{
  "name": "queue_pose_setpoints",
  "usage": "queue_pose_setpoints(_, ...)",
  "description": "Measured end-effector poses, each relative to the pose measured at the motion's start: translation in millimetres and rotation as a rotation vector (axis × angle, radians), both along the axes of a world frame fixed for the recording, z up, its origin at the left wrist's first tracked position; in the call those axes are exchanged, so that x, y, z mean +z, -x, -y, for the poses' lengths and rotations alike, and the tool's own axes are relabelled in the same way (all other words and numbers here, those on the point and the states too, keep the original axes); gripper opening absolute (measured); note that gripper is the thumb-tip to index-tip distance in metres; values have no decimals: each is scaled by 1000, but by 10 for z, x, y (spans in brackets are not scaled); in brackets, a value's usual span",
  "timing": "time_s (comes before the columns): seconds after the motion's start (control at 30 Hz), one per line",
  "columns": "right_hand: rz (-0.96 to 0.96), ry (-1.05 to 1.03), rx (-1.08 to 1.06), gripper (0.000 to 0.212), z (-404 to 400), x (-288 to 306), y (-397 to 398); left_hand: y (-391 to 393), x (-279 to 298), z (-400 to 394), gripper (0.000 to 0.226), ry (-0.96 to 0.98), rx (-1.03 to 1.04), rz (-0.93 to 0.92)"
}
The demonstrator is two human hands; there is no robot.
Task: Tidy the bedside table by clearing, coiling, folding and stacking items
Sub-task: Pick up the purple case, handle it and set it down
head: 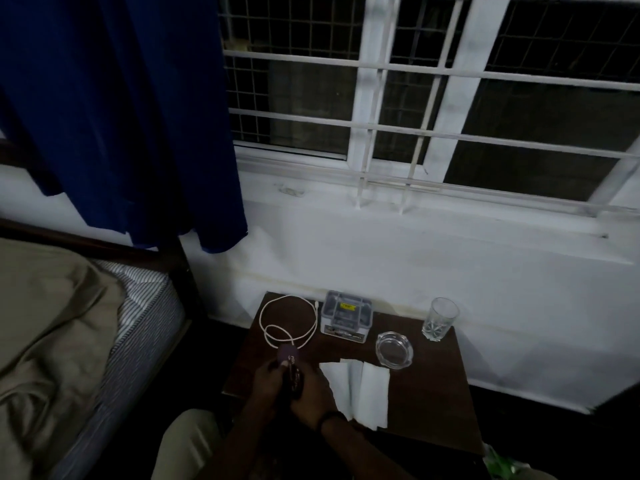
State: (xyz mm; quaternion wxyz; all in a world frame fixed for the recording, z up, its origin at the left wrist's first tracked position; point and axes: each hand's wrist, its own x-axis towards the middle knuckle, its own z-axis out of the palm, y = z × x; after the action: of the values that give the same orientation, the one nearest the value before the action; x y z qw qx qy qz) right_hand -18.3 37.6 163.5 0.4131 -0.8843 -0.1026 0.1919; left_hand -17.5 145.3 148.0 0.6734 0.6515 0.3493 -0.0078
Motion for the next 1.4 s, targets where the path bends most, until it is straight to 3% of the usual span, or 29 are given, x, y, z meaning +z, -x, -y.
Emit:
queue_pose_setpoints(0.2, -22, 43, 21, 50, -351, -154, -5, 103, -114, -387, 27, -110, -30, 5)
queue_pose_setpoints(0.37, -79, -34, -20, 44, -626, -207, 17, 81, -400, -743, 61, -148, -16, -6)
queue_pose_setpoints(0.6, -122, -111, -35, 51, -866, -271, 10, -24, -727, -1084, 77, -205, -7, -79)
queue_pose_setpoints(0.77, -155, -99, -33, 38, -943, -334, -29, -13, -503, -1043, 75, -260, -46, -116)
queue_pose_setpoints(0.93, -211, -109, -44, 35, -934, -395, -115, -55, -322, -946, 47, -334, -88, -158)
queue_pose_setpoints(1.1, -225, -67, -31, 49, -926, -485, -153, -66, -364, -937, 47, -375, -98, -179)
queue_pose_setpoints(1.2, -226, -62, -26, 36, -930, -508, -162, -74, -365, -940, 45, -389, -103, -197)
queue_pose_setpoints(1.4, -193, -80, -16, 34, -952, -528, -185, -99, -404, -937, 51, -417, -84, -237)
